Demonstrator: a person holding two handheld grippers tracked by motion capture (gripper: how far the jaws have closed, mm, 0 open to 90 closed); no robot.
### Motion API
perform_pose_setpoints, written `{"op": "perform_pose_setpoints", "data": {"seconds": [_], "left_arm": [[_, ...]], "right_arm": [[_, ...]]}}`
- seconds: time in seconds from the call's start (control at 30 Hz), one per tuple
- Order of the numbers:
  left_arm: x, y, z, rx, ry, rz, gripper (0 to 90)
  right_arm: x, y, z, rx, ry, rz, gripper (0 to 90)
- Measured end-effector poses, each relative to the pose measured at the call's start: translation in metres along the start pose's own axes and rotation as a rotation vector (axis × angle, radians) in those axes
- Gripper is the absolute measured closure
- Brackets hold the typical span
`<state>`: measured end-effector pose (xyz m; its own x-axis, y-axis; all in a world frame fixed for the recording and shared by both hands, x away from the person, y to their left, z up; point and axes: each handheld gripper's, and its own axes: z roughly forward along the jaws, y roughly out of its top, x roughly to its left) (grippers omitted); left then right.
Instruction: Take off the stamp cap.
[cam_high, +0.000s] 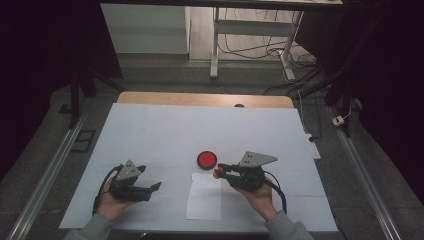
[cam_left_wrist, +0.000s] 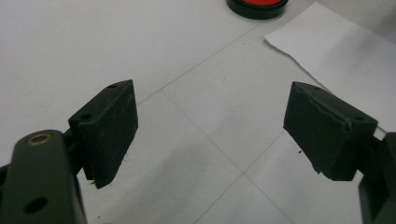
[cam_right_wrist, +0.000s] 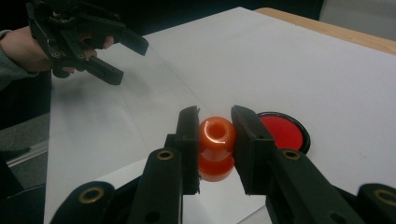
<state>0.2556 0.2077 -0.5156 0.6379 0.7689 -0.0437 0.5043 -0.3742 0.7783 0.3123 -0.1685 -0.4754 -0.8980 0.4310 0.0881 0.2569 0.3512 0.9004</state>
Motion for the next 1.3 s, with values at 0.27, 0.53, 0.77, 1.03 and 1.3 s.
{"op": "perform_pose_setpoints", "data": {"seconds": [0.27,0.53,0.77,1.03,1.3], "left_arm": [[-0.012,0.011,0.006,-0.003,-0.032,0.048,19.0],[-0.018,0.02,0.016,0.001,-0.064,0.064,19.0],[-0.022,0.028,0.02,-0.009,-0.097,0.068,19.0],[-0.036,0.043,0.027,-0.009,-0.138,0.097,19.0],[-0.043,0.055,0.032,-0.008,-0.155,0.108,19.0]], "right_arm": [[-0.003,0.0,-0.003,-0.009,-0.01,0.008,71.7],[-0.005,0.0,-0.004,-0.014,-0.014,0.021,71.6],[-0.005,0.001,0.001,-0.015,-0.008,0.009,71.7],[-0.003,0.003,-0.001,-0.026,-0.008,0.005,71.7],[-0.004,0.004,0.001,-0.028,0.0,0.001,71.7]]}}
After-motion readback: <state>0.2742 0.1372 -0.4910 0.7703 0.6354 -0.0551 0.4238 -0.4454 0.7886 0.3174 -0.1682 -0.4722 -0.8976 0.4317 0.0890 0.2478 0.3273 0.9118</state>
